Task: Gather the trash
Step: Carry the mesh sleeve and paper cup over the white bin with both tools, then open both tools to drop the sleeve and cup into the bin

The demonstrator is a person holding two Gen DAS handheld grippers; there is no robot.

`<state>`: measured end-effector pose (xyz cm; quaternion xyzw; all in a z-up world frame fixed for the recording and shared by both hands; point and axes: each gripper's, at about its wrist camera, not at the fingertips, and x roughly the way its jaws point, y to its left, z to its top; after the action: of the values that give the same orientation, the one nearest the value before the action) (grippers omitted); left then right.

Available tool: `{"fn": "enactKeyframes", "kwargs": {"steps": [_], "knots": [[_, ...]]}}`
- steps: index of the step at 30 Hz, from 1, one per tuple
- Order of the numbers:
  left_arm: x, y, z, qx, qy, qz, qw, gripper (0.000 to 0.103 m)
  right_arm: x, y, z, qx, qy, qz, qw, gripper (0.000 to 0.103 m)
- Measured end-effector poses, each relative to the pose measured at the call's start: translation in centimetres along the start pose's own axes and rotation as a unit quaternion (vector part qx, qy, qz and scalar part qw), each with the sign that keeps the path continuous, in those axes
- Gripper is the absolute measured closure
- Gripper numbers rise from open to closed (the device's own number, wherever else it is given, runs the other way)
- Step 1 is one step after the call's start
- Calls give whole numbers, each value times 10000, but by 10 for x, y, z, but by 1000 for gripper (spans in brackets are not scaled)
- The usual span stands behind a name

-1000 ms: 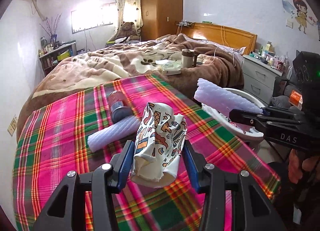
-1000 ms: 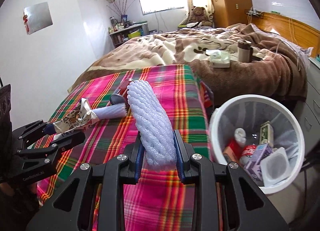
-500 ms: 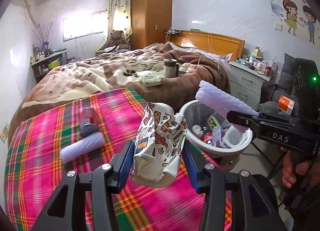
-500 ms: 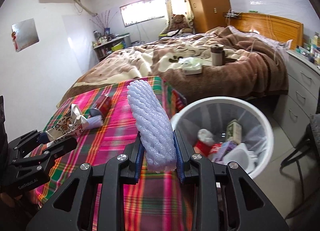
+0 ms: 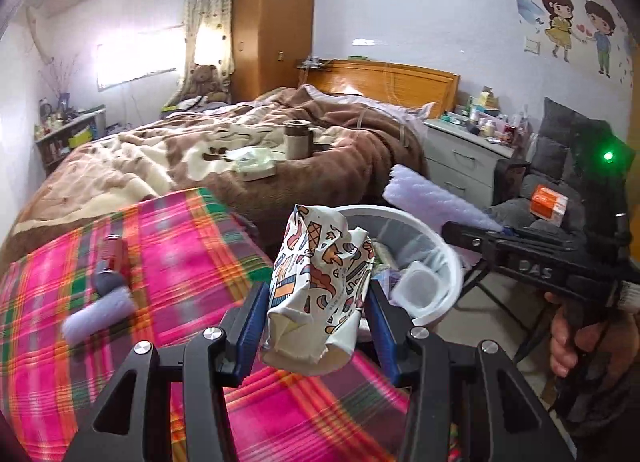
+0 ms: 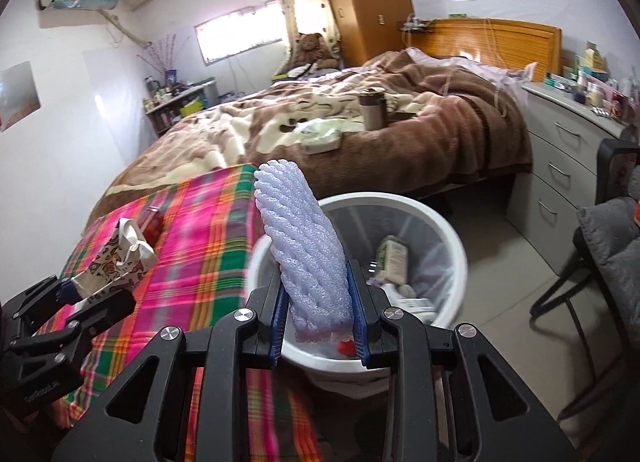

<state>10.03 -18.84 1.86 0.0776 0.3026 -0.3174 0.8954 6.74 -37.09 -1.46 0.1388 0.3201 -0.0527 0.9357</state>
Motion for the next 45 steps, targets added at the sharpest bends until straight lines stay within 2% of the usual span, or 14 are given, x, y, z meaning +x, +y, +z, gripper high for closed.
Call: {"fn": "enactKeyframes", "kwargs": {"steps": [7, 15, 20, 24, 27, 29, 30, 32, 34, 40, 45], "knots": [[23, -20, 7, -14, 53, -178, 9998, 54, 11, -24, 2, 104, 156, -217, 9996, 75], [46, -34, 8, -128, 139, -215, 9996, 54, 24, -43, 4, 75, 355, -417, 9985, 75], [58, -40, 11, -131, 182, -223, 9995, 54, 36, -51, 7, 57, 487, -455, 9978, 74], [69, -41, 9, -177, 303, -389, 9986, 54, 41, -52, 9, 52, 541, -419, 9976, 74], [75, -42, 9, -164, 341, -297, 9988, 54, 43, -54, 9, 63, 541, -459, 9975, 74], [77, -43, 10, -165, 343, -342, 9987, 49, 46, -55, 10, 59, 566, -582, 9967, 72], [77, -43, 10, -163, 332, -353, 9987, 44, 47, -55, 10, 65, 597, -613, 9963, 69], [76, -42, 10, -195, 298, -399, 9986, 41, 49, -55, 11, 64, 642, -620, 9960, 58], [75, -40, 10, -266, 284, -430, 9983, 41, 47, -54, 10, 22, 582, -659, 9961, 36], [67, -37, 9, -267, 247, -326, 9988, 41, 42, -47, 9, -79, 510, -679, 9964, 35], [53, -31, 7, -259, 156, -193, 9994, 41, 35, -40, 10, -60, 409, -536, 9977, 35]]}}
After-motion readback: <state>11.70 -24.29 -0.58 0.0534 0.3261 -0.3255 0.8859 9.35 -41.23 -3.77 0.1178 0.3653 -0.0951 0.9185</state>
